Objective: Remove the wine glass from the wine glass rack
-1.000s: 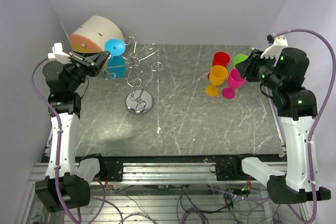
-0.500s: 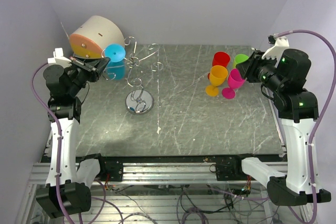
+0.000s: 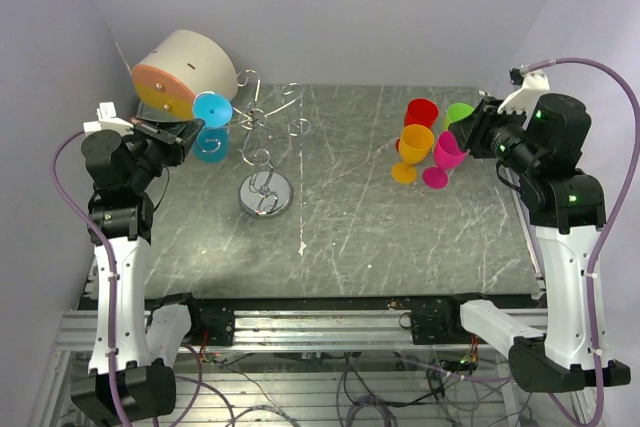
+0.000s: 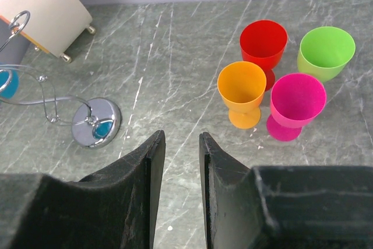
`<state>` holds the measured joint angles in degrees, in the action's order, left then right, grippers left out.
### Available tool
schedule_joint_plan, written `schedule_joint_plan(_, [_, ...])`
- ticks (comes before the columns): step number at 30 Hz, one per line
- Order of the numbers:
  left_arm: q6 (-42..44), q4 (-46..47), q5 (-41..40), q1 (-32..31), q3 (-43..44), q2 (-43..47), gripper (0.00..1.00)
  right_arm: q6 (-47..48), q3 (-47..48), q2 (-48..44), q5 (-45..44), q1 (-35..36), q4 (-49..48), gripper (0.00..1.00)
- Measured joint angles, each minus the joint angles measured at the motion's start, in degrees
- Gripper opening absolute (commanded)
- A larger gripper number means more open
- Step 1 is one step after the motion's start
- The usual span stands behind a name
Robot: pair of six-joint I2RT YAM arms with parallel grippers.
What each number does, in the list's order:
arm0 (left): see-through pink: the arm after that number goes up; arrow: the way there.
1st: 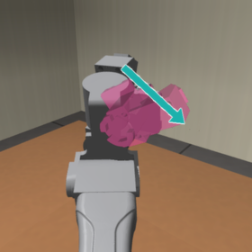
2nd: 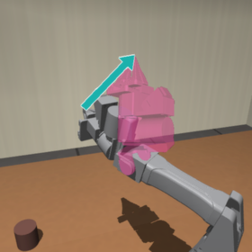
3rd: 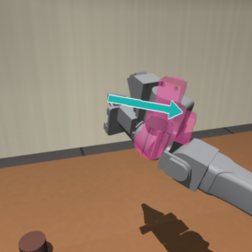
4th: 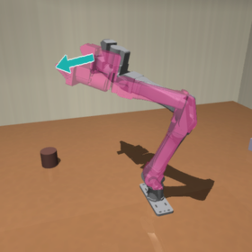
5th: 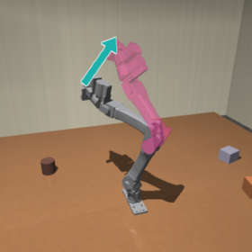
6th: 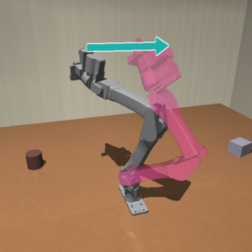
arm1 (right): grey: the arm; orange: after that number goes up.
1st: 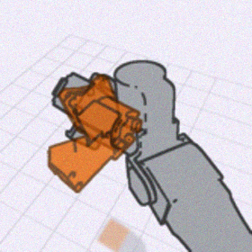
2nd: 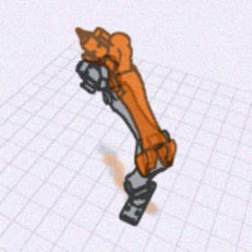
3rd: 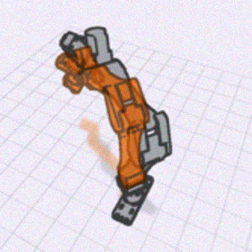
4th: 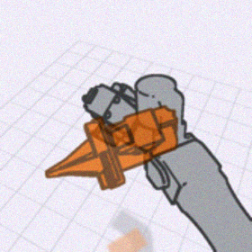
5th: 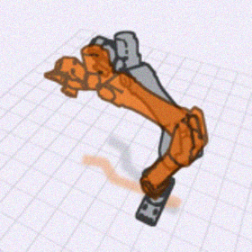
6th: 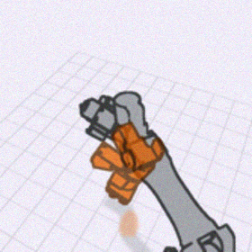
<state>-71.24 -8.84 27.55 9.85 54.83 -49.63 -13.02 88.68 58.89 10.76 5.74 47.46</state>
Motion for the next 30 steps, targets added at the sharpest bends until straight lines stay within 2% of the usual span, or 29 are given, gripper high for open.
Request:
schedule_joint_plan(9, [3.48,-10.08,-6.88,0.00,1.75,4.52,0.07,0.24,-0.59,-0.68,-0.02,0.00,0.00,0.30])
schedule_joint_plan(14, [6.60,-17.29,-13.40,-0.02,6.64,7.43,0.07,0.37,-0.76,-0.87,-0.02,0.00,0.02,0.30])
schedule_joint_plan(20, [8.92,-21.46,-18.67,-0.04,11.67,9.42,0.07,0.37,-0.96,-1.01,0.02,0.00,0.00,0.30])
schedule_joint_plan(25, [9.55,-23.02,-19.78,-0.04,14.84,9.20,0.07,0.37,-0.94,-1.01,0.48,0.00,0.00,0.26])
schedule_joint_plan(30, [8.81,-21.18,-16.85,-0.04,17.59,8.68,0.07,0.39,-0.94,-1.01,3.23,0.00,-0.07,0.25])
